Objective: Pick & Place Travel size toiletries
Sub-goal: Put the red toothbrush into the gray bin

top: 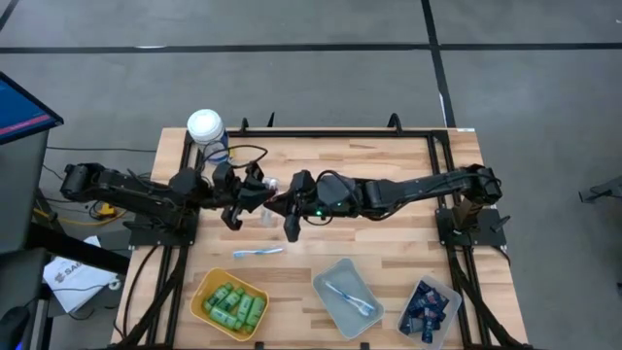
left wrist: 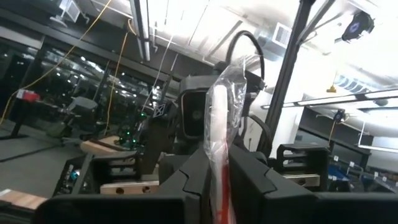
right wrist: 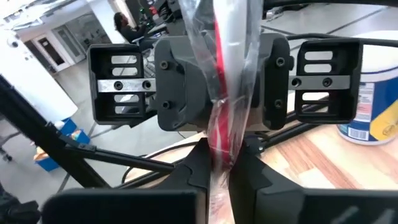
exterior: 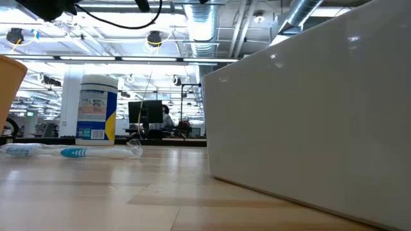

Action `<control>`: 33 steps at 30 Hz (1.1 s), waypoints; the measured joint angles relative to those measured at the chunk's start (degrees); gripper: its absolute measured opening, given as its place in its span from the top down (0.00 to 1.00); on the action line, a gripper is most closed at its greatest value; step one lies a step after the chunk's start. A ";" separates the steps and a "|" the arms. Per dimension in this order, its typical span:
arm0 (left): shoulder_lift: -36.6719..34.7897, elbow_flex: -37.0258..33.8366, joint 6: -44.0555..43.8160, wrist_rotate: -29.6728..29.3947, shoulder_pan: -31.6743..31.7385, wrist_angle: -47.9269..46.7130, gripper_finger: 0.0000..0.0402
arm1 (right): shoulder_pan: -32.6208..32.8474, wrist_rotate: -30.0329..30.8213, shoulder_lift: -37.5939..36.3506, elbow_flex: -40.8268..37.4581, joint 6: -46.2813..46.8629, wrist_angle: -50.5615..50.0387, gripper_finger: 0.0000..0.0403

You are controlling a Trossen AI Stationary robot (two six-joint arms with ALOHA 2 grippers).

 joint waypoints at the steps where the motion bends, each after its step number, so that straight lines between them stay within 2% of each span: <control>1: 0.00 0.00 -0.51 -0.01 0.00 -0.13 0.90 | 0.03 0.48 -0.03 0.00 0.15 -0.14 0.96; 5: 0.00 0.00 -1.72 2.94 0.02 -0.77 0.83 | 0.56 2.06 -1.67 0.00 2.70 -2.64 0.96; 10: -0.57 0.00 -3.24 6.66 0.02 -5.37 0.68 | 2.03 4.12 -4.47 0.00 5.56 -10.94 0.96; 15: -1.01 0.02 -3.69 10.90 -0.11 -10.54 0.52 | 4.66 4.86 -8.18 0.00 12.23 -25.13 0.96; 19: -0.95 0.00 -3.54 13.40 -0.11 -15.40 0.43 | 8.32 4.02 -8.96 0.02 22.08 -37.70 0.96; 22: -0.94 -0.02 -2.77 13.63 -0.11 -21.47 0.39 | 11.81 1.49 -8.64 0.02 31.03 -45.23 0.96; 24: -0.94 -0.04 -1.64 13.63 -0.11 -24.68 0.38 | 14.31 -0.16 -7.12 0.12 35.94 -46.77 0.96; 28: -0.94 -0.04 -0.13 13.59 -0.07 -29.17 0.36 | 18.44 -4.71 -3.39 -0.03 41.34 -47.35 0.96; 33: -0.94 -0.04 0.20 13.09 -0.07 -29.94 0.38 | 21.33 -9.66 1.61 0.02 45.47 -47.69 0.96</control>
